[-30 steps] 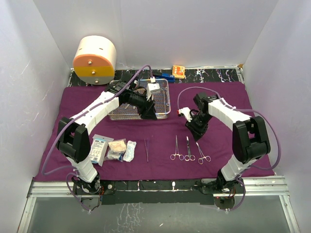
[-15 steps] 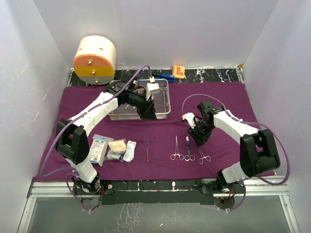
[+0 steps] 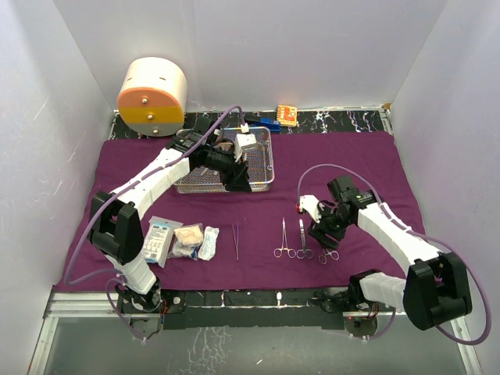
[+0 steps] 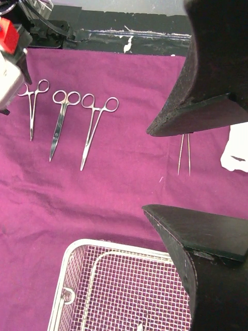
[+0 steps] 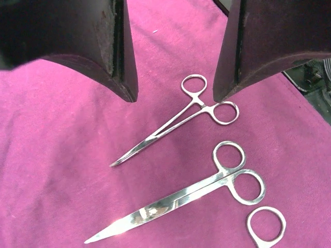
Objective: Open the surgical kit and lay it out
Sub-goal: Place the medical item in the surgical kit.
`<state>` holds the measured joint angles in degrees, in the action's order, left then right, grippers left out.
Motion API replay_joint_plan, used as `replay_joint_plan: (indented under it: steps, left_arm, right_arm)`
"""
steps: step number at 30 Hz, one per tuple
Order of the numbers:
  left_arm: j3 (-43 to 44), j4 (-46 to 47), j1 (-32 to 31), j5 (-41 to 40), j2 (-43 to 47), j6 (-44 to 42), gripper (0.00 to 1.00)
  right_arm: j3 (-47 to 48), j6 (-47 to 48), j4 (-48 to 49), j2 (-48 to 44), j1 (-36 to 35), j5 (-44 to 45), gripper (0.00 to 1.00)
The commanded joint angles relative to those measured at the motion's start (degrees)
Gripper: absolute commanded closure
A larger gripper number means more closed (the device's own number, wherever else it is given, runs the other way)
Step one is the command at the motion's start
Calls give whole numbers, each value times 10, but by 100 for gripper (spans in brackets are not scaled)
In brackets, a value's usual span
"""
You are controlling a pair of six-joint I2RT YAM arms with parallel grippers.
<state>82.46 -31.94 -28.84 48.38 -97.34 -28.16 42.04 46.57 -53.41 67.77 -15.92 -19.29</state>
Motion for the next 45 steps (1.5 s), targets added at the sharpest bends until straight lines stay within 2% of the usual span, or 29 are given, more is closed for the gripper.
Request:
replay_joint_plan:
  steps: [1, 4, 10, 25, 45]
  left_arm:
    - [-6, -3, -2, -3, 15, -24, 46]
    - [-8, -6, -3, -15, 11, -34, 46]
    - [-3, -7, -3, -27, -2, -40, 46]
    - [-2, -6, -2, -27, -12, -43, 46]
    - [-2, -7, -3, -23, -14, -41, 46]
  right_arm:
    - [-22, 55, 18, -33, -15, -9, 36]
    - [-40, 69, 30, -39, -32, -1, 29]
    - [-48, 68, 41, -31, -84, 36, 26]
    - [-69, 46, 99, -5, -128, 101, 19]
    - [-82, 16, 156, 23, -148, 147, 19]
